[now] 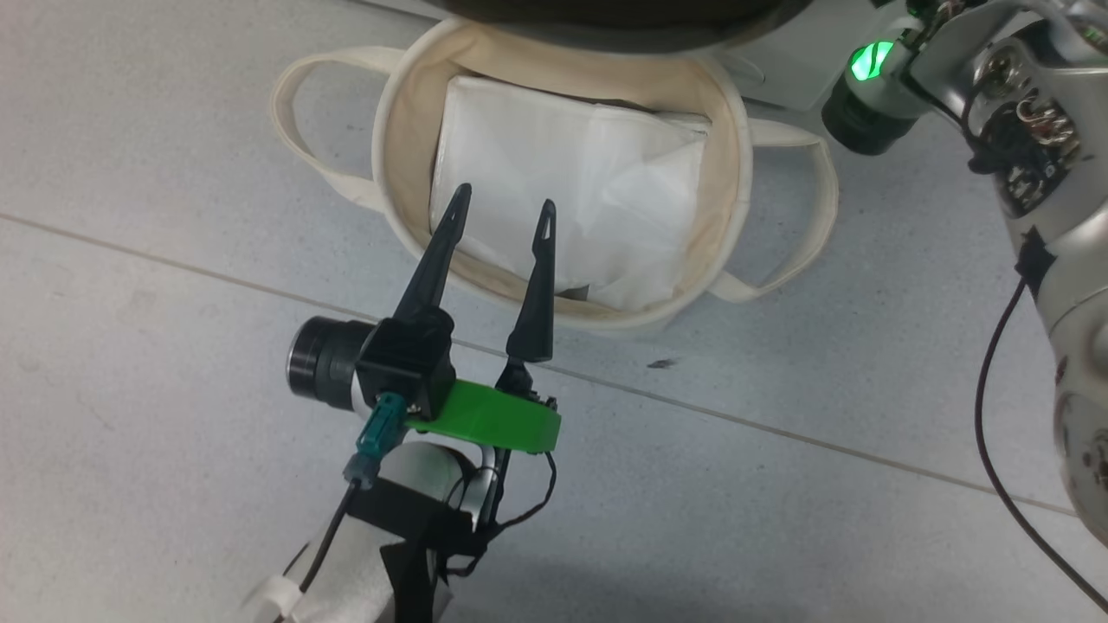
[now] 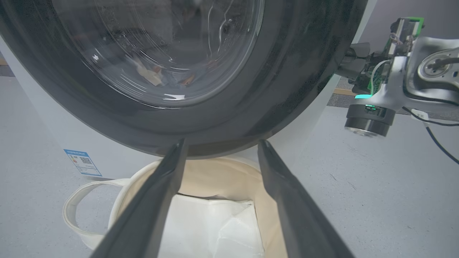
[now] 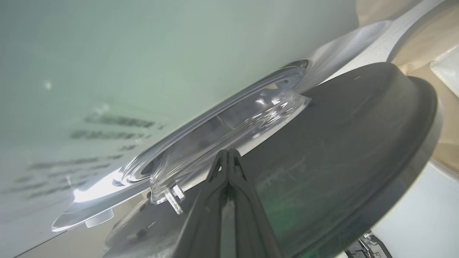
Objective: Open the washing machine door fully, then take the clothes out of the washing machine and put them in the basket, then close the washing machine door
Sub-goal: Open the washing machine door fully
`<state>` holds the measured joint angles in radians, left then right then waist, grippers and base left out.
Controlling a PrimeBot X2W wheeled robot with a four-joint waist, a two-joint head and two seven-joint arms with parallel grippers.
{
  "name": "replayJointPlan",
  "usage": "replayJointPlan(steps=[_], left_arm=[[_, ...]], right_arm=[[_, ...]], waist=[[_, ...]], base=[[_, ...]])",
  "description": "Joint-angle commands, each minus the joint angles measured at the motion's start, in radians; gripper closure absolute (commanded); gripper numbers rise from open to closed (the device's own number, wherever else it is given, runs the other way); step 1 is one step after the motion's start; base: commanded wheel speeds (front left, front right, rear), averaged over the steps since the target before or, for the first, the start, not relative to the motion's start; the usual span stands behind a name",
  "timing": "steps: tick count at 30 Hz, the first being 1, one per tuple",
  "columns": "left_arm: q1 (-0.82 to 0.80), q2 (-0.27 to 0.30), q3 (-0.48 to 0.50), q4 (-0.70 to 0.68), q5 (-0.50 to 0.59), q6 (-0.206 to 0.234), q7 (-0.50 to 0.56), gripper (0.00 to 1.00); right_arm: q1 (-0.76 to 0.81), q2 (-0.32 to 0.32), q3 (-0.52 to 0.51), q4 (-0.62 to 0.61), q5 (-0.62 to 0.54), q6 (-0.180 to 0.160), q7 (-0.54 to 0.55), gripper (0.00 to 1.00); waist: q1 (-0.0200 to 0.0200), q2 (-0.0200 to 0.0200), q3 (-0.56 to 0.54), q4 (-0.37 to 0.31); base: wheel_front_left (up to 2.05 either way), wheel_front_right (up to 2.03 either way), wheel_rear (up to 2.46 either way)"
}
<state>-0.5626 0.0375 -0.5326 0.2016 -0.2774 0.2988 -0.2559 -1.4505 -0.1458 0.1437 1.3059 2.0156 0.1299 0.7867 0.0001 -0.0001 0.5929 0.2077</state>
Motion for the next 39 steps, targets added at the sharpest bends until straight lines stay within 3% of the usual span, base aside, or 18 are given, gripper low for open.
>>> replayJointPlan(steps=[1,14,20,31,39], left_arm=[[-0.006,0.013,0.028,-0.032,-0.005,0.005,-0.006,0.0],[0.07,0.013,0.073,-0.006,-0.011,-0.007,-0.006,0.0],[0.112,0.013,0.084,0.005,-0.019,-0.017,-0.006,0.0],[0.226,0.013,0.104,0.047,-0.022,-0.038,-0.006,0.0],[0.269,0.013,0.119,0.056,-0.007,-0.046,-0.006,0.0]], right_arm=[[-0.012,0.048,0.011,-0.023,-0.003,0.001,0.022,1.0],[0.259,0.094,0.076,-0.126,-0.033,0.001,0.053,1.0],[0.401,0.095,0.168,-0.216,0.033,0.001,0.062,1.0],[0.641,0.095,0.489,-0.425,0.252,0.001,-0.136,1.0],[0.682,0.085,0.511,-0.472,0.297,0.001,-0.262,1.0]], waist=[[-0.0001,0.0001,-0.007,-0.001],[-0.0001,0.0001,-0.16,-0.024],[-0.0001,0.0001,-0.23,-0.021],[-0.0001,0.0001,-0.366,-0.016],[-0.0001,0.0001,-0.426,-0.024]], base=[[0.0,0.0,0.0],[0.0,0.0,0.0],[0.0,0.0,0.0],[0.0,0.0,0.0],[0.0,0.0,0.0]])
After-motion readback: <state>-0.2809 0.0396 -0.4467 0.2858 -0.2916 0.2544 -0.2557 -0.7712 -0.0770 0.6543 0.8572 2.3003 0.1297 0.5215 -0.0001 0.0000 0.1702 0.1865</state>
